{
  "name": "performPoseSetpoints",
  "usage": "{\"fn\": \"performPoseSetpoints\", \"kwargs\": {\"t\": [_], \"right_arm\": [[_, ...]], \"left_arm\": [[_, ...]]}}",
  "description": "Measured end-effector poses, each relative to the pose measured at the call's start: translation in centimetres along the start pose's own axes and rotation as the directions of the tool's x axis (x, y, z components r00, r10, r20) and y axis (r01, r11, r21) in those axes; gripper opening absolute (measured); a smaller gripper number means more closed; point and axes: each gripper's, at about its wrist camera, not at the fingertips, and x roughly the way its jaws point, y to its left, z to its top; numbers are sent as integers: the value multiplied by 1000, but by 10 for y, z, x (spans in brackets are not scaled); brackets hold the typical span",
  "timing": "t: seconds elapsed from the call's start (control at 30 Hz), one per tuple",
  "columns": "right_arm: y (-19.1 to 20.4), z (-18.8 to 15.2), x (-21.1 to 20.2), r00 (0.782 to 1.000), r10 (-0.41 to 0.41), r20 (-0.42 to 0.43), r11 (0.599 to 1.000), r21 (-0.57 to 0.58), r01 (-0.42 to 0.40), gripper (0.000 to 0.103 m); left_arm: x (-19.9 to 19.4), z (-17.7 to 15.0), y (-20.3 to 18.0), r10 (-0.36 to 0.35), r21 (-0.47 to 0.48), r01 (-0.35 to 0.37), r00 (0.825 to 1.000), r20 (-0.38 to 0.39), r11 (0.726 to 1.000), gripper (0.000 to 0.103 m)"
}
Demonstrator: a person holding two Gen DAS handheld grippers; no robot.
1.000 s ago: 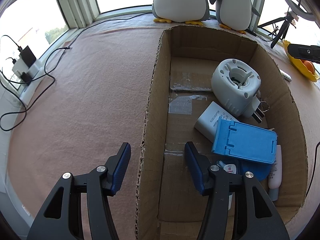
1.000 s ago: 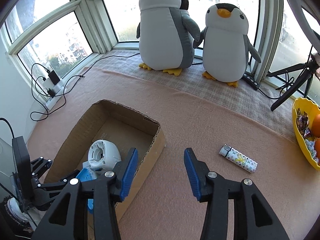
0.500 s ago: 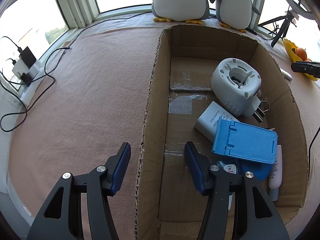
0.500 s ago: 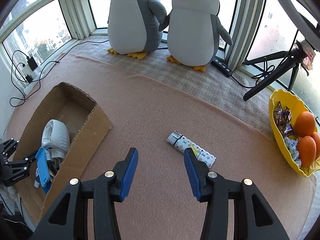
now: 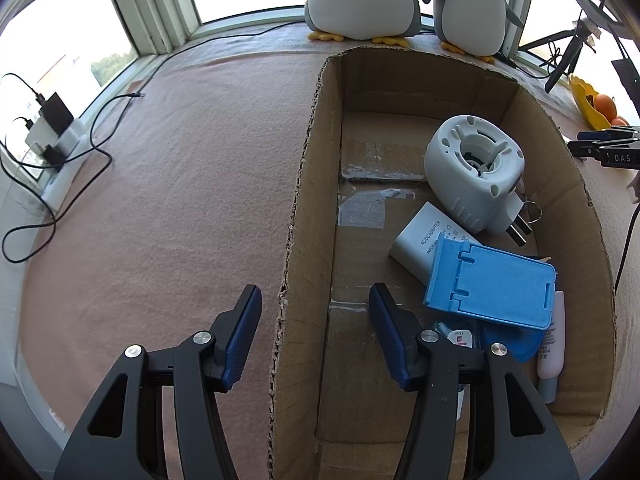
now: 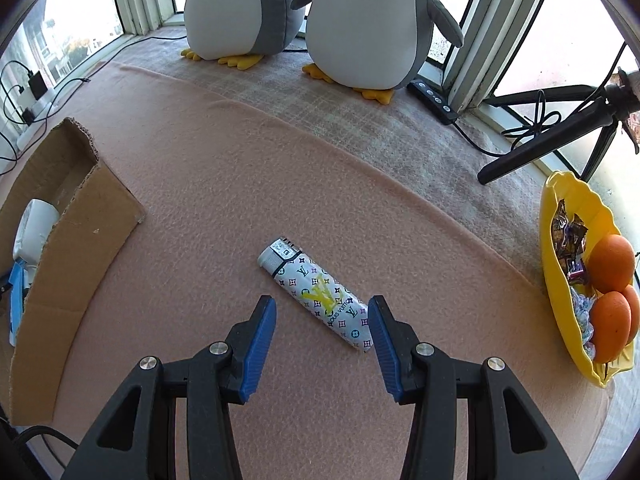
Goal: Organize rigid objects
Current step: 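Move the right gripper to the patterned lighter and grasp it, then lift the patterned lighter with the right gripper over the box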
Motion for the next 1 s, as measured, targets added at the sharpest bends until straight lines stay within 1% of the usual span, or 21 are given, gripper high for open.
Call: {"fn": "performPoseSetpoints", "kwargs": {"t": [0.13, 0.3, 0.4, 0.5, 0.53, 0.6, 0.8, 1.0], "right_arm": [[0, 2, 12, 1000, 4, -22, 1000, -26, -5, 44], [-8, 7, 19, 997, 70, -26, 997, 16, -70, 44], [-11, 8, 19, 996, 88, -34, 996, 28, -87, 43], [-11, 8, 17, 994, 99, -39, 995, 34, -97, 34], [-11, 7, 17, 994, 103, -40, 994, 37, -101, 28], [-11, 6, 16, 993, 111, -42, 993, 49, -109, 22], [-1, -1, 9, 994, 111, -26, 992, 67, -109, 21], [28, -5, -17, 987, 158, 17, 985, 62, -158, 21]], "left_arm": [[-1, 0, 0, 3, 1, -3, 1000, -3, 1000, 56], [-1, 0, 0, 4, 0, -4, 1000, -3, 1000, 56], [-1, 0, 0, 3, 0, -3, 1000, -3, 1000, 56], [-1, 1, 0, 3, 1, -3, 1000, -3, 1000, 56], [-1, 1, 0, 3, 0, -3, 1000, -3, 1000, 56], [-1, 1, 0, 3, 0, -3, 1000, -3, 1000, 56], [-1, 1, 0, 2, -1, -2, 1000, -3, 1000, 56], [0, 1, -1, 3, 1, -3, 1000, -3, 1000, 56]]}}
